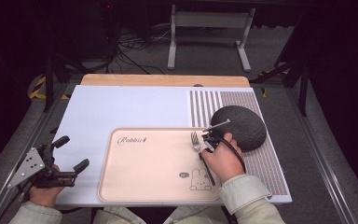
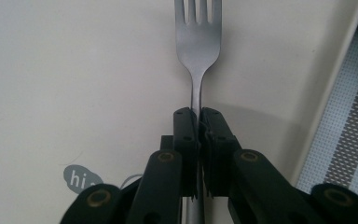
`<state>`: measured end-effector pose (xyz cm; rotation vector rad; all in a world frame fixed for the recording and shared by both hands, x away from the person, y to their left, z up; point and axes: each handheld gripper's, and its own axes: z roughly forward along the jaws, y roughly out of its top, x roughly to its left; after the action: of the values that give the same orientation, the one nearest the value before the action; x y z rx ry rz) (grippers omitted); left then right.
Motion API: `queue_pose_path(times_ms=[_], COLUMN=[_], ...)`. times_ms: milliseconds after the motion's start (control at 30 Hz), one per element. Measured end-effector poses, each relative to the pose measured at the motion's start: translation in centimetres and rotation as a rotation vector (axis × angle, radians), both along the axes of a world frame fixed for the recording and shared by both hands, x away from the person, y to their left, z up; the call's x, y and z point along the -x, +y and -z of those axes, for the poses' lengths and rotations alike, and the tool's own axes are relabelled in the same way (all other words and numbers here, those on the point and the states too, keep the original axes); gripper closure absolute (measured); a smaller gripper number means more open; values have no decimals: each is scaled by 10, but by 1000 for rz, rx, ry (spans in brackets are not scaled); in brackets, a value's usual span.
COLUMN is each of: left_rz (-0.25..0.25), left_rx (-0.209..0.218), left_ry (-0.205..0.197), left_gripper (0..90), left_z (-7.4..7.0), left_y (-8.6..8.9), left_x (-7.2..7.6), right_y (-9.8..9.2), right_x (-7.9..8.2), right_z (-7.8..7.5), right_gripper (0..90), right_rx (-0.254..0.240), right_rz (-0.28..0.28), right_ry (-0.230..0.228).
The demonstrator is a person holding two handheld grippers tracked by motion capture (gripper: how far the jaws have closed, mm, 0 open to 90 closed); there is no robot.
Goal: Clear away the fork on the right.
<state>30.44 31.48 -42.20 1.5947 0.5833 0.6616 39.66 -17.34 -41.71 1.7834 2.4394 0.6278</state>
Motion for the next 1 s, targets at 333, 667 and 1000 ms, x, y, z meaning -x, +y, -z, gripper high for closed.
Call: queue_pose_path(times_ms=[333, 667, 1000], left_rz=[0, -2, -2], left_rx=[0, 3, 3], left_ry=[1, 0, 0], left_gripper=[1, 1, 1], left_z=[0, 0, 0], left_y=[0, 0, 0], left_x=[0, 0, -1], right_y=[0, 1, 7], right_x=[0, 0, -2], right_z=[4, 0, -14], right_gripper=[837, 723, 571], right_rx=[15, 10, -31], right_rz=[-15, -29, -179], right_ry=[21, -15, -169])
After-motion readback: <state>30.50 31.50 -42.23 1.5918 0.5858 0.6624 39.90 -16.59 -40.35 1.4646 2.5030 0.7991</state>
